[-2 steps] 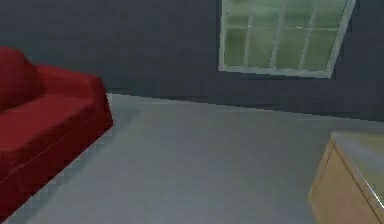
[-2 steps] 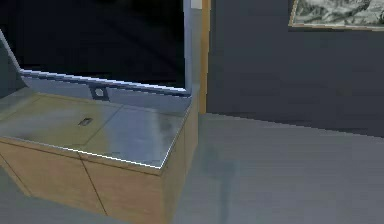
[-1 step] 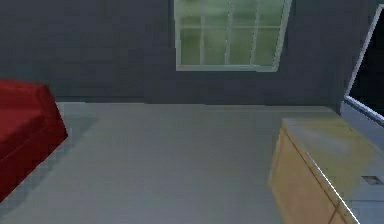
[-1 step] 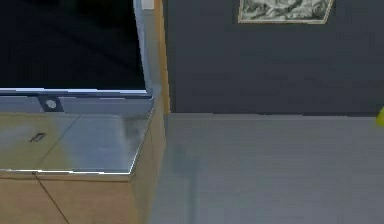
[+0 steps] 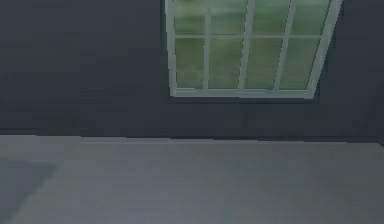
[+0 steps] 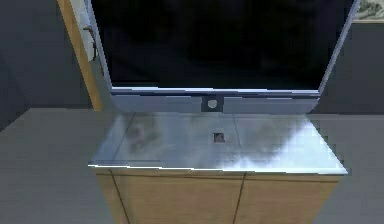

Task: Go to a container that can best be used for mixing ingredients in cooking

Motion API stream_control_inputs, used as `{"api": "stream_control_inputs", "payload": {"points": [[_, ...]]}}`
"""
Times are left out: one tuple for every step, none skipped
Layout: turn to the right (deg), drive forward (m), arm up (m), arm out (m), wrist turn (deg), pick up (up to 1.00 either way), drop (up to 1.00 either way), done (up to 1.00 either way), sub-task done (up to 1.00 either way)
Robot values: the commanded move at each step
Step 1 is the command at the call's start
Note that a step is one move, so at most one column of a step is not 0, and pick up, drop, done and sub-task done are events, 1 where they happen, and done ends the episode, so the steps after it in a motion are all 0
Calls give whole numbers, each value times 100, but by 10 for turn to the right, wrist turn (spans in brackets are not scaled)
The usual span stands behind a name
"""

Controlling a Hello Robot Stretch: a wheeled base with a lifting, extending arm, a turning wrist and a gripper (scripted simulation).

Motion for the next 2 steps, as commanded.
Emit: {"api": "stream_control_inputs", "payload": {"points": [[60, 0, 0, 0, 0, 0, 0, 0, 0], [0, 55, 0, 0, 0, 0, 0, 0, 0]]}}
